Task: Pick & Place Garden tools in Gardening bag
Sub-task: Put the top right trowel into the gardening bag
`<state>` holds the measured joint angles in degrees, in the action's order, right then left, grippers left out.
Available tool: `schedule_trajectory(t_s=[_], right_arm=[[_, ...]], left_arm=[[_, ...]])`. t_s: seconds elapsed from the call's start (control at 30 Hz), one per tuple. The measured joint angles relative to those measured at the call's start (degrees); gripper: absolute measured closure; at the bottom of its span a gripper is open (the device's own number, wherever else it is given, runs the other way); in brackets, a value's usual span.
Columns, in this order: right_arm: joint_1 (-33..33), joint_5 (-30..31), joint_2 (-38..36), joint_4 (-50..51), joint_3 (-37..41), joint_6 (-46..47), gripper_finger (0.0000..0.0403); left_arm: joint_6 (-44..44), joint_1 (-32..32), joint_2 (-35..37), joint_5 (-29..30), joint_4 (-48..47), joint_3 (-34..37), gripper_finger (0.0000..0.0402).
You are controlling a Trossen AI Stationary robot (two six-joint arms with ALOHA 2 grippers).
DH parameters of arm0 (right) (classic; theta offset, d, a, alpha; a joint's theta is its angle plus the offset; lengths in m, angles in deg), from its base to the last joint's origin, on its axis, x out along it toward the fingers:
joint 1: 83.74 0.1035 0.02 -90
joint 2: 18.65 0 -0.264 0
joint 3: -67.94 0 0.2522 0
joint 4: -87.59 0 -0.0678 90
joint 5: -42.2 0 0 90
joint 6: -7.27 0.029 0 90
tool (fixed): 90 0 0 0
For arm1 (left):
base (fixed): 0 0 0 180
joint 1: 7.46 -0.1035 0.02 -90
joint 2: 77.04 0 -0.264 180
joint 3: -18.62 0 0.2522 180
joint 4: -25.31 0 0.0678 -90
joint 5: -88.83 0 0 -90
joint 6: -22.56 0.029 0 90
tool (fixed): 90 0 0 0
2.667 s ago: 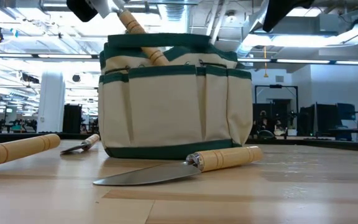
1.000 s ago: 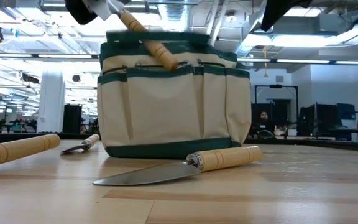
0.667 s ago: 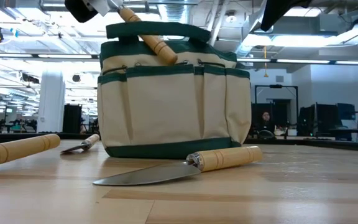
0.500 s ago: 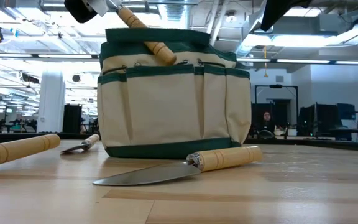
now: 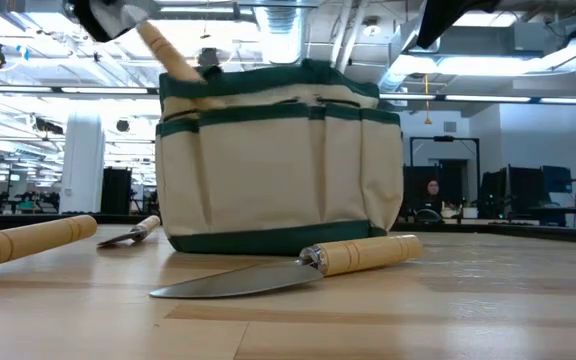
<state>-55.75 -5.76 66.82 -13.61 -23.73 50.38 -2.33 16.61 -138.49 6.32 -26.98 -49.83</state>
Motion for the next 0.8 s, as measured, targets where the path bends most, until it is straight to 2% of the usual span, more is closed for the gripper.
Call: schedule_trajectory(t_s=[0.27, 0.6, 0.8], right_arm=[[0.0, 0.0, 0.0, -1.53, 0.0, -0.13, 0.0403], [0.0, 0.0, 0.0, -1.21, 0.0, -0.17, 0.0403], [0.0, 0.02, 0.0, -1.22, 0.0, -0.17, 0.0403]], left_arm=[[0.64, -0.1, 1.8, 1.54, 0.35, 0.01, 0.04], [0.6, -0.04, -3.4, 0.59, 1.04, 0.01, 0.04], [1.09, -0.22, -4.77, -0.44, 4.91, 0.01, 0.04]])
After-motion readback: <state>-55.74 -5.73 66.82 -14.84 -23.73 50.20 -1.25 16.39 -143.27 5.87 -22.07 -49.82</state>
